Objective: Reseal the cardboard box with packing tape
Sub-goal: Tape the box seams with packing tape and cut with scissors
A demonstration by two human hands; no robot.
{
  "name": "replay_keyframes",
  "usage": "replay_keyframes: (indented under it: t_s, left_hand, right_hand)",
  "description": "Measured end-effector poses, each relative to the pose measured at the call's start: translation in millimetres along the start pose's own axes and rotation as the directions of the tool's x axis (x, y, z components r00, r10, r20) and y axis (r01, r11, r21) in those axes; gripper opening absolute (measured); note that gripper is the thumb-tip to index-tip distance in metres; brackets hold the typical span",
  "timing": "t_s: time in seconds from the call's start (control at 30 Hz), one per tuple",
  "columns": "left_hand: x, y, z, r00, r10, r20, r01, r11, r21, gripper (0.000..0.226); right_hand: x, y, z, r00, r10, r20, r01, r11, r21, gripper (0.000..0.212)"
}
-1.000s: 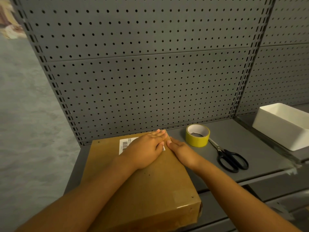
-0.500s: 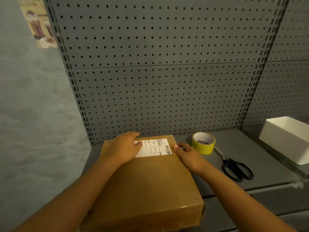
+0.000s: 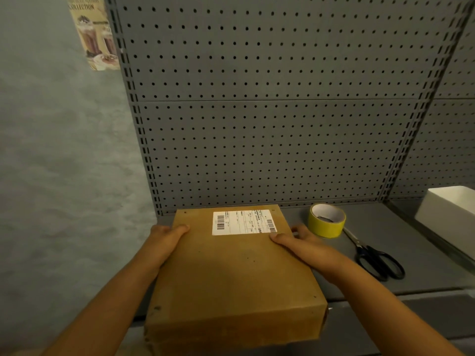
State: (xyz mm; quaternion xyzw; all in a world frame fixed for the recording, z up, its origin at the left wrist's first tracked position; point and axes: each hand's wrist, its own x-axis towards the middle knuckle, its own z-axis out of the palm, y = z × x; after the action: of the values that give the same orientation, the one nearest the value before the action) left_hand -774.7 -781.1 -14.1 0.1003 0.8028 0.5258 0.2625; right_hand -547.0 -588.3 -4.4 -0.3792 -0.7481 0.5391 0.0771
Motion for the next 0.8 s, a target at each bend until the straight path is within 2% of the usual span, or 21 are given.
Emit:
replay_keyframes:
  t_s: [0.07,0.27,0.6,0.8]
  left_hand:
    - [-7,2,4,1.000,0.011,0.030,-0.010,1.000,-0.027,0.046]
    - [-15,12,12,0.985,0.110,0.130,-0.096,0.989,-0.112,0.056]
    - [3,25,37,0.972,0.181,0.150,-0.185,0.983,0.018,0.055]
    - [13,24,38,0.958,0.231,0.168,-0.257,0.954,0.155,0.053]
  right_hand:
    - [-1,1,0,0.999,-0.017,0.030,0.016,0.999,0.040,0.063]
    - [5,-3,-3,0.997,-0.072,-0.020,0.074,0.987,0.141,0.059]
    - [33,-1,-20,0.995,-0.049,-0.091,0.054,0.997,0.060,0.077]
    - [35,1,-19,0.994,-0.052,-0.099,0.062,0.992,0.108,0.073]
